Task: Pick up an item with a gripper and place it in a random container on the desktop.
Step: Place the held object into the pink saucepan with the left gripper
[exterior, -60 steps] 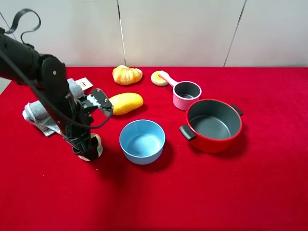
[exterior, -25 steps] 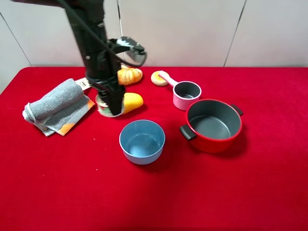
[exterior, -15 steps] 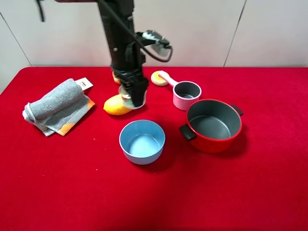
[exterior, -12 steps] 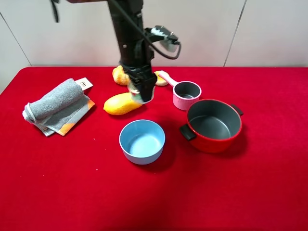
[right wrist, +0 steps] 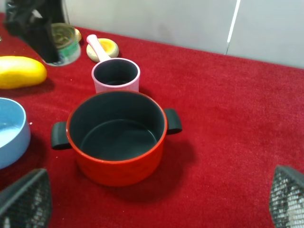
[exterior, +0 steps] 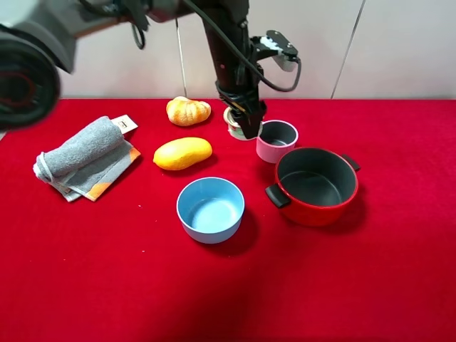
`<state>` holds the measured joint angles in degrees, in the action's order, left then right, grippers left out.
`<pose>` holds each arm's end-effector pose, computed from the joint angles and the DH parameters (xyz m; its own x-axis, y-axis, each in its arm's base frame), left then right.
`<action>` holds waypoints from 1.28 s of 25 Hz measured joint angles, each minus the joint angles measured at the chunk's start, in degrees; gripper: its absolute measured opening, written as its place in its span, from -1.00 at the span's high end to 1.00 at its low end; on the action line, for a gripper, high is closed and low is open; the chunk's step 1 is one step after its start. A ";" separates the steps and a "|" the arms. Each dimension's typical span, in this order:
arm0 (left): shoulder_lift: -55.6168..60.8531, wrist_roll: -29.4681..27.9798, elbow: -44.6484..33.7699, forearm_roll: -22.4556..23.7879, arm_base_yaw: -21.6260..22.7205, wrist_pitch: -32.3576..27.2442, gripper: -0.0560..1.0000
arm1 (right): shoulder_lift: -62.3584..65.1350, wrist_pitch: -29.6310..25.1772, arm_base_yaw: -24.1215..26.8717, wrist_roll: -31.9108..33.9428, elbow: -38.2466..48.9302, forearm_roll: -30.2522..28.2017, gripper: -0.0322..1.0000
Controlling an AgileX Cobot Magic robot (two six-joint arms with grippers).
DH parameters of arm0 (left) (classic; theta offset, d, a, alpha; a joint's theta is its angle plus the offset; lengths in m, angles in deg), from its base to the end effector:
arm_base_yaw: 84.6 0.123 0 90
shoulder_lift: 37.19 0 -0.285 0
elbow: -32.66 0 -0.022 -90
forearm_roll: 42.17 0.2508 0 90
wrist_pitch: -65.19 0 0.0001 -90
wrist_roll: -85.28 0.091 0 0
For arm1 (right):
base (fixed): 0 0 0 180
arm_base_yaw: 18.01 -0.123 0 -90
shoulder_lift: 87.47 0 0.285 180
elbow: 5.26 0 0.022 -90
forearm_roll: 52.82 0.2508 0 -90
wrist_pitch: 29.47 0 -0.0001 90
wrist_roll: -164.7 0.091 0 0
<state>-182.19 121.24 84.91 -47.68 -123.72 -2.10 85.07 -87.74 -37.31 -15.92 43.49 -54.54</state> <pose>0.3952 -0.3318 0.2112 -0.2424 0.9119 -0.3312 0.9474 0.2961 0.1218 -0.0027 -0.0034 0.2800 -0.3826 -0.1622 -0.9096 -0.3188 0.9472 -0.0348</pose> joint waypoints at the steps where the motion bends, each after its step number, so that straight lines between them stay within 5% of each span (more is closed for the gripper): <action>1: -0.92 0.50 1.14 -0.07 -0.15 0.00 -0.33 | 0.00 0.00 0.00 0.00 0.00 0.00 -0.41; 32: -7.47 10.03 4.14 -0.17 -1.43 14.87 -0.33 | 0.00 0.00 0.00 0.00 0.00 0.00 -0.41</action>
<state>-189.66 131.27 89.05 -47.86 -125.15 12.77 85.07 -87.74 -37.31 -15.92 43.49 -54.54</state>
